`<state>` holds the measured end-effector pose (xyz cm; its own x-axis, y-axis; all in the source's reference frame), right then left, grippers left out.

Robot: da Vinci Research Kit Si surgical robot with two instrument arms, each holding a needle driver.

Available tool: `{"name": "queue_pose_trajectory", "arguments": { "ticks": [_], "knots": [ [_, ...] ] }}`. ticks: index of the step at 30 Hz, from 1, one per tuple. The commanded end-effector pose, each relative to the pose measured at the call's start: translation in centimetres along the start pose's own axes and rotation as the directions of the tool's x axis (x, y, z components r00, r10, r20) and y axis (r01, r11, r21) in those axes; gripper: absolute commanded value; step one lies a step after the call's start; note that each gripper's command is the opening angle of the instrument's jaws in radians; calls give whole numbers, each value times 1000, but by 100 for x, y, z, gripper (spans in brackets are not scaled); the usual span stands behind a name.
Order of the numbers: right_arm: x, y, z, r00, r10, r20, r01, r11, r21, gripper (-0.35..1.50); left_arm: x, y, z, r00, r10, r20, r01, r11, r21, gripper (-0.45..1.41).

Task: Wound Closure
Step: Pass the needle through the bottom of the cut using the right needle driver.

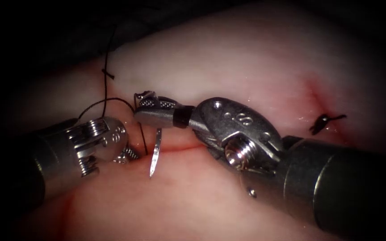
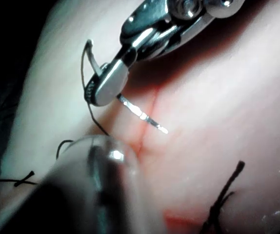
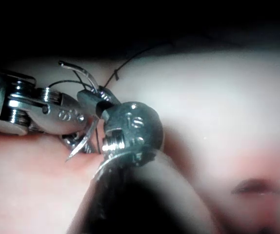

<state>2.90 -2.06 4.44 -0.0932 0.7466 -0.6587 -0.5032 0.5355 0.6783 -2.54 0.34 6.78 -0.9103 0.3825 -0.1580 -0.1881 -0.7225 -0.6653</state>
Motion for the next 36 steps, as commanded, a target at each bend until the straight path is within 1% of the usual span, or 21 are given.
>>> {"name": "queue_pose_trajectory", "arguments": {
  "ticks": [1,2,3,8,17,21,22,26,36],
  "knots": [
    [6,0,18,999,-31,-8,31,999,9,-35,6,-7,-3,1000,-10,-3,10,1000,3,46],
    [5,0,20,999,-43,-10,43,999,11,-35,5,-7,-4,1000,-8,-3,9,1000,6,54],
    [5,1,22,999,-49,-11,49,999,12,-35,5,-7,-4,1000,-13,-3,13,1000,14,57],
    [2,1,31,992,-124,-26,124,992,16,-35,4,-6,-5,1000,-30,-3,30,999,19,66],
    [-15,4,45,972,-230,-51,230,973,-3,-35,5,5,-7,999,-32,-3,32,999,16,56],
    [-22,5,46,961,-271,-52,271,962,-21,-35,5,6,-8,999,-32,-6,32,999,15,56],
    [-24,7,45,951,-303,-55,302,953,-27,-35,5,7,-9,999,-32,-9,32,999,14,56],
    [-33,6,44,945,-323,-59,322,946,-30,-35,5,7,-9,999,-33,-18,34,999,14,56],
    [-70,-8,44,934,-354,-50,354,935,-13,-35,8,8,-14,999,-37,-27,37,999,14,56]
  ]
}}
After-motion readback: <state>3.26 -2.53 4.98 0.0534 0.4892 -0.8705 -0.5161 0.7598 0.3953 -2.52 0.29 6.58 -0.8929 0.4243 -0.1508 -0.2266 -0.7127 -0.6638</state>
